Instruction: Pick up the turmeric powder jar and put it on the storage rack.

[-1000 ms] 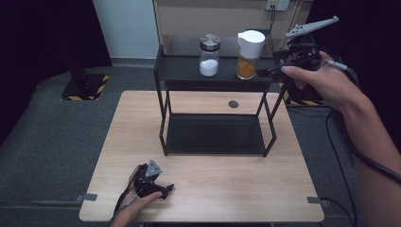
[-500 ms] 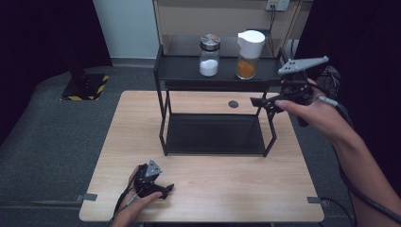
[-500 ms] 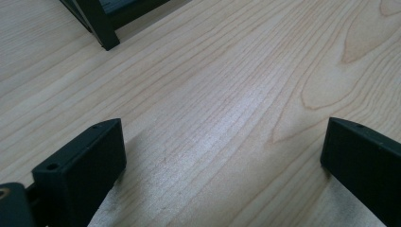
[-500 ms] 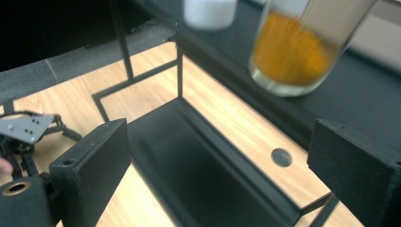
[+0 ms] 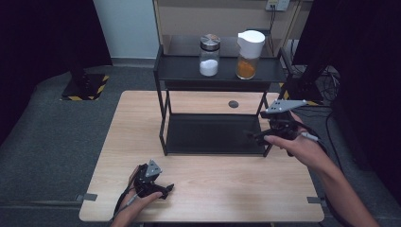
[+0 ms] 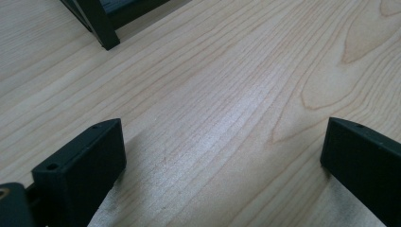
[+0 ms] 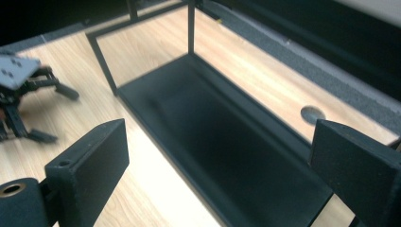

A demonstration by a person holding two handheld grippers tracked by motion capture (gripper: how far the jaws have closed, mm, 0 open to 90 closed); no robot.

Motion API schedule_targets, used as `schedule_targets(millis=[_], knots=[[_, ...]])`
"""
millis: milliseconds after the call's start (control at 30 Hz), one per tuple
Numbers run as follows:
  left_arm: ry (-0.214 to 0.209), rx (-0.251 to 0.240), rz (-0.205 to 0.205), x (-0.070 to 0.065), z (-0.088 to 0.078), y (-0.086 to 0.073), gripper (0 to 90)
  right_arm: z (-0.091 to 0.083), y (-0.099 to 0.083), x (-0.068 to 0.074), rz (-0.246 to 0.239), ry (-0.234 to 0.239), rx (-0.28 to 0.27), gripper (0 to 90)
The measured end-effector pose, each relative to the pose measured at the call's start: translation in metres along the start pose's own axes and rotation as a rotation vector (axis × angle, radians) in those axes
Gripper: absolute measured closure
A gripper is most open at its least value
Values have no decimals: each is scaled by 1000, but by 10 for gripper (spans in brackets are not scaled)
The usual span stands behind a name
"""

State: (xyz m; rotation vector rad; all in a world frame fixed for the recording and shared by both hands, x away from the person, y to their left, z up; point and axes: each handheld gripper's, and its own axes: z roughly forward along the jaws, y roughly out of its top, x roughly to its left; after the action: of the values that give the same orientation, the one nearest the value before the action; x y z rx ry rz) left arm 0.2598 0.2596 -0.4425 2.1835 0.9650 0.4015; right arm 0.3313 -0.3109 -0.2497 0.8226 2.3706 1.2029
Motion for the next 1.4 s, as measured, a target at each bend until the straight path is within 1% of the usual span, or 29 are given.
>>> schedule_targets(millis=[100, 200, 300, 467, 533, 667, 767, 800, 867, 967, 1267, 1300, 1400], knots=[[1, -2, -3, 0, 0, 0, 0, 8, -18, 4, -1, -7, 16, 66], [1, -2, -3, 0, 0, 0, 0, 16, -38, 7, 11, -12, 31, 67], [1, -2, -3, 0, 0, 0, 0, 24, -59, 9, 32, -7, 41, 67], [2, -2, -3, -1, 0, 0, 0, 36, -91, 15, 45, -13, 83, 69], [2, -2, -4, -1, 0, 0, 0, 40, -104, 15, 63, -7, 95, 67], [2, -3, -4, -1, 0, -1, 0, 44, -126, 18, 86, -11, 111, 66], [2, -2, -4, -1, 0, 0, 0, 47, -141, 19, 89, -18, 130, 67], [2, -2, -4, -1, 0, 0, 0, 49, -145, 19, 83, -18, 136, 67], [2, -3, -4, -1, 0, 0, 0, 52, -152, 19, 77, -17, 151, 67], [2, -2, -3, -1, 0, 0, 0, 54, -159, 20, 82, -21, 156, 64], [3, -3, -5, -1, 0, -1, 0, 60, -172, 22, 83, -37, 177, 62], [2, -3, -4, -1, 0, 0, 0, 60, -173, 22, 89, -35, 178, 62], [2, -2, -4, -1, 0, 0, 0, 62, -176, 24, 82, -40, 188, 62]])
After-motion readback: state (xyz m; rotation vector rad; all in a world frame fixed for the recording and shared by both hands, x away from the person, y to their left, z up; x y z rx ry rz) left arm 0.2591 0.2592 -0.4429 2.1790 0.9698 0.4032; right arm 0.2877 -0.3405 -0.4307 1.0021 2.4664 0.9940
